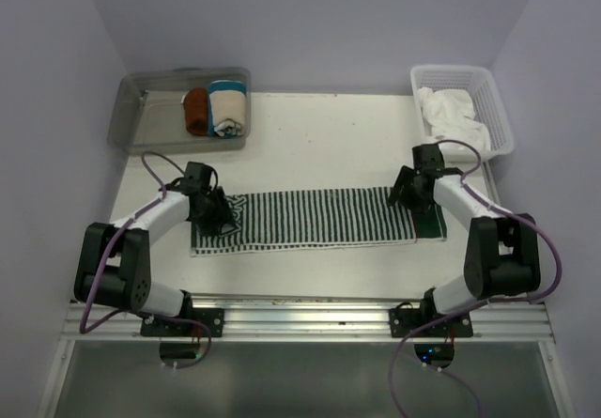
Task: Roll the towels
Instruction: Fold the towel
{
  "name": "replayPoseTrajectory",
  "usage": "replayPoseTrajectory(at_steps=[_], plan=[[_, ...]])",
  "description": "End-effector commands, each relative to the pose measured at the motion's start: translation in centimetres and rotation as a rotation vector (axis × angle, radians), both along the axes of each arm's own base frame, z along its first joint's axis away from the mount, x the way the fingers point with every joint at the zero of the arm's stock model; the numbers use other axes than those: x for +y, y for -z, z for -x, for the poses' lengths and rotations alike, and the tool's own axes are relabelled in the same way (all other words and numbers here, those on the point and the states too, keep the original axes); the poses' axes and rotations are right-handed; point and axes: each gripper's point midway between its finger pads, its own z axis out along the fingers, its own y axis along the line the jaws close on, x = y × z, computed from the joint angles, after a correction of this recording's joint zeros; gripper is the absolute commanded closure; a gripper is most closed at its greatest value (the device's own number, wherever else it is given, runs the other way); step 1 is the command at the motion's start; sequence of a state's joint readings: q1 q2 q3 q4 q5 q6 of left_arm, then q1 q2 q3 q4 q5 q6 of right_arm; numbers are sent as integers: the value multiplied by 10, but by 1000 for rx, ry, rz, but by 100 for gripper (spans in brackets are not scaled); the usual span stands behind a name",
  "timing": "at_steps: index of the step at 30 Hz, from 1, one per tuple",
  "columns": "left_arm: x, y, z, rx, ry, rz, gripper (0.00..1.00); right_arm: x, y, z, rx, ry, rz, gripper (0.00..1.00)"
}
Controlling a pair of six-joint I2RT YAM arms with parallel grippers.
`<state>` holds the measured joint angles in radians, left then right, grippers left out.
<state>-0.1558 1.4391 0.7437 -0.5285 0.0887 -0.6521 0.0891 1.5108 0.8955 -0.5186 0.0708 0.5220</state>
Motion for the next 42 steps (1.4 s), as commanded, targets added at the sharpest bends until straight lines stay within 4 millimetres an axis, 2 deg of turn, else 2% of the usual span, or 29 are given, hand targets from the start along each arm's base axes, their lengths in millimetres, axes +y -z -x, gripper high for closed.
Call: replayPoseTrajectory(at_steps=[1, 4, 5, 7, 9, 12, 14, 17, 18, 19, 20, 22, 25, 26, 30, 33, 36, 38, 42], plan=[[4, 10, 6, 8, -6, -17, 41, -18, -31, -28, -103, 23, 10, 31], [2, 11, 14, 21, -1, 2, 39, -42, -27, -39, -107, 70, -7, 31], [3, 10, 17, 21, 3, -3, 39, -51, -20, -41, -86, 94, -8, 31], [7, 6, 16, 17, 2, -26, 39, -57, -20, -47, -81, 105, -6, 31], [14, 1, 15, 8, 1, -63, 39, -62, -12, -49, -60, 136, 6, 31], [18, -7, 12, -6, -2, -90, 39, -61, -3, -51, -36, 156, -7, 30], [22, -20, 1, -47, 6, -116, 39, -62, -2, -49, -16, 164, -4, 31], [24, -40, -16, -92, 44, -144, 39, -55, -25, -53, -108, 149, -27, 32], [23, -53, -29, -124, 47, -148, 39, -51, -34, -55, -145, 126, -45, 31], [24, -57, -34, -131, 50, -153, 39, -46, -39, -55, -173, 110, -63, 31], [23, -57, -38, -126, 61, -157, 39, -45, -56, -59, -237, 105, -62, 31], [20, -65, -50, -154, 65, -147, 39, -47, -65, -64, -272, 112, -50, 31], [14, -58, -59, -144, 76, -127, 38, -48, -59, -72, -247, 117, -52, 31], [12, -55, -63, -147, 80, -116, 38, -48, -43, -73, -209, 120, -53, 31], [5, -30, -58, -88, 100, -83, 39, -48, -12, -80, -137, 143, -66, 30], [6, -19, -54, -77, 100, -82, 39, -53, 1, -83, -127, 165, -46, 30], [10, -7, -49, -39, 99, -106, 39, -56, 1, -88, -143, 163, -27, 30], [13, -3, -48, -23, 100, -122, 39, -60, -5, -87, -146, 166, -3, 30], [19, -14, -53, -50, 82, -158, 39, -66, -30, -80, -198, 172, 34, 29]])
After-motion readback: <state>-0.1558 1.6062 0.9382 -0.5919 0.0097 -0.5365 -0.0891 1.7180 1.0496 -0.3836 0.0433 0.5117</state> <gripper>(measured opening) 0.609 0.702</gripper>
